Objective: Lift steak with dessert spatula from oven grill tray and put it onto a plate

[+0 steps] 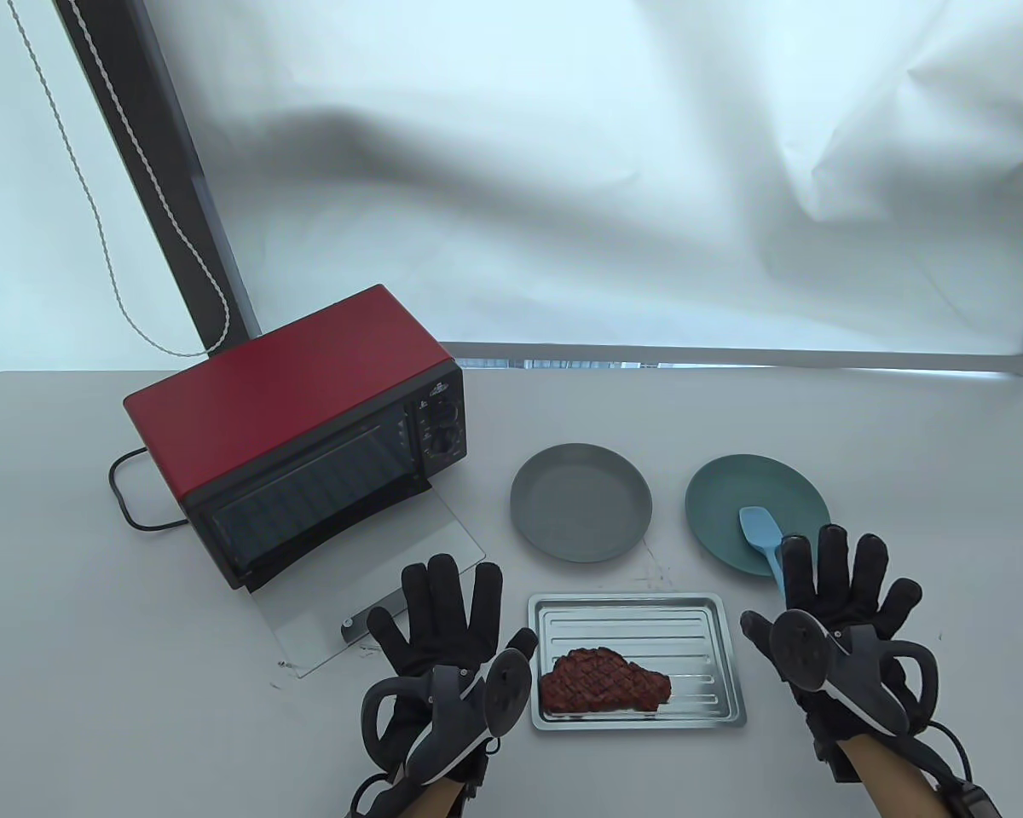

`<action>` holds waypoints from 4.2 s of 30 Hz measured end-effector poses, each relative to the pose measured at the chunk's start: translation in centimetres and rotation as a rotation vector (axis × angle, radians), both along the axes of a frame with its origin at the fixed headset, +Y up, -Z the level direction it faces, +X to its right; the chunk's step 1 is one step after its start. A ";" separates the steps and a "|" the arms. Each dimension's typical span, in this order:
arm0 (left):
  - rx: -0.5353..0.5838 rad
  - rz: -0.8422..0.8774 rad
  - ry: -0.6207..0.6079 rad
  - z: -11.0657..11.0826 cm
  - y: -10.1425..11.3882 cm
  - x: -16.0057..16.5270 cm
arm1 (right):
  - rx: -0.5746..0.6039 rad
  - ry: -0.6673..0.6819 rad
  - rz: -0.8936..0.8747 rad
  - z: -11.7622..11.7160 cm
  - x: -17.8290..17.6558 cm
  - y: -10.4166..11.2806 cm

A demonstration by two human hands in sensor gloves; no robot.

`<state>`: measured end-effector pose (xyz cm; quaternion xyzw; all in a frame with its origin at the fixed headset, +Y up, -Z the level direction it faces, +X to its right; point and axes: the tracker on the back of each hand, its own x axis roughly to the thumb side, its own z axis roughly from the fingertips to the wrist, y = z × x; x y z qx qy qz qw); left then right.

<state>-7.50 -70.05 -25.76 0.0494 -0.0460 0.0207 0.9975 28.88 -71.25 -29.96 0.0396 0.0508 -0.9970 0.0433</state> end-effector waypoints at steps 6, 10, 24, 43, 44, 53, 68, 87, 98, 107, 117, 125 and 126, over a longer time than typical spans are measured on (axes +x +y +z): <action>-0.007 0.000 0.000 0.0 0.0 0.0 | -0.033 -0.092 -0.051 -1.4 2.2 -0.3; -0.015 0.003 0.000 0.0 0.0 0.0 | -0.070 -0.115 -0.122 -2.0 2.9 -1.2; -0.046 0.002 0.002 -0.2 -0.1 -0.2 | -0.192 -0.141 -0.129 -2.3 2.7 -4.5; -0.043 -0.006 -0.009 -0.1 -0.1 0.1 | -0.181 -0.208 -0.143 -2.2 3.2 -5.1; -0.043 -0.006 -0.008 -0.1 -0.1 0.1 | -0.179 -0.211 -0.148 -2.2 3.2 -5.2; -0.041 -0.006 -0.009 -0.1 0.0 0.1 | -0.163 -0.226 -0.157 -2.2 3.4 -5.0; -0.045 -0.006 -0.001 0.0 0.0 0.0 | -0.014 -0.203 -0.176 -1.8 3.2 -2.5; -0.078 -0.018 0.003 -0.1 -0.1 0.0 | 0.317 -0.009 -0.418 1.4 2.1 2.8; -0.115 -0.026 0.005 -0.3 -0.6 0.2 | 0.270 0.085 -0.499 2.1 1.9 3.9; -0.207 -0.034 -0.046 -0.6 -2.1 1.2 | 0.081 0.150 -0.683 1.3 3.2 4.1; -0.371 -0.019 -0.123 -0.9 -4.4 2.1 | -0.121 0.174 -0.770 0.5 4.8 3.9; -0.497 -0.048 -0.180 -1.0 -6.4 2.9 | -0.246 0.159 -0.780 0.0 6.6 3.6; -0.508 -0.048 -0.180 -1.0 -6.6 2.9 | -0.255 0.156 -0.780 0.0 6.8 3.6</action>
